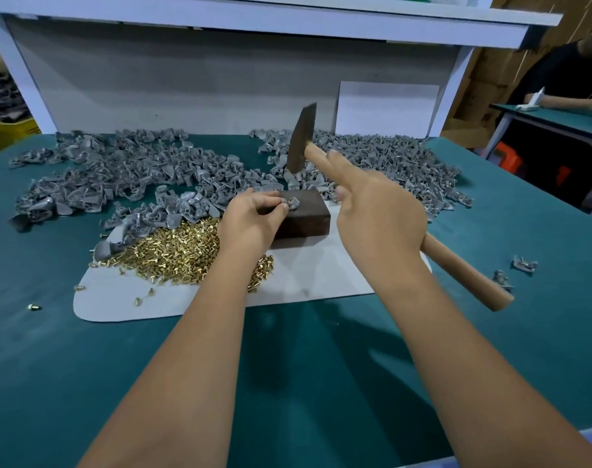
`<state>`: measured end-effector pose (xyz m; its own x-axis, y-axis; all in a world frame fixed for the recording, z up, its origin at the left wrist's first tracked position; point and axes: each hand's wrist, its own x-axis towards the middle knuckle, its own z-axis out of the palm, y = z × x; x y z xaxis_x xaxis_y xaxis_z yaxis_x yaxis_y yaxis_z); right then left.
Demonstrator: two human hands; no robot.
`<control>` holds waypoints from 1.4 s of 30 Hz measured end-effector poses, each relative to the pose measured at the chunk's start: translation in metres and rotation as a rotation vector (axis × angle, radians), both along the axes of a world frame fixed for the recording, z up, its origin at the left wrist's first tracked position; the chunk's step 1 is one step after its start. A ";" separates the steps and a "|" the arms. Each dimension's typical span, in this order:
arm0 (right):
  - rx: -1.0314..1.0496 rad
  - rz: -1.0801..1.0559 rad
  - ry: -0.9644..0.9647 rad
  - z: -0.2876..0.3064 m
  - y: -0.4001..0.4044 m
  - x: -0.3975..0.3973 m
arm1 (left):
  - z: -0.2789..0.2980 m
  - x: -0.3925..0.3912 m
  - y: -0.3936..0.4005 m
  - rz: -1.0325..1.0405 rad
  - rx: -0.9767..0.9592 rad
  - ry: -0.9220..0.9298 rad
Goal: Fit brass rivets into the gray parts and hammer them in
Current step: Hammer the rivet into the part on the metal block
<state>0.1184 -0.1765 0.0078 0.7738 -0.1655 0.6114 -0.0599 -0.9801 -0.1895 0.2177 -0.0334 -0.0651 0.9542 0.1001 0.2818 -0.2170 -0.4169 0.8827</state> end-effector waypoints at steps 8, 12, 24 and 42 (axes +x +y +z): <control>-0.083 0.024 0.086 -0.002 0.005 0.003 | 0.003 -0.003 0.001 -0.021 -0.041 -0.007; -0.016 -0.003 0.002 -0.003 0.004 0.000 | 0.001 -0.002 0.001 -0.015 0.030 -0.042; 0.012 0.024 -0.029 -0.002 0.000 0.000 | 0.004 -0.007 0.000 -0.008 0.028 -0.026; 0.250 -0.172 0.121 -0.026 -0.021 0.016 | 0.010 -0.014 0.001 -0.017 0.025 -0.003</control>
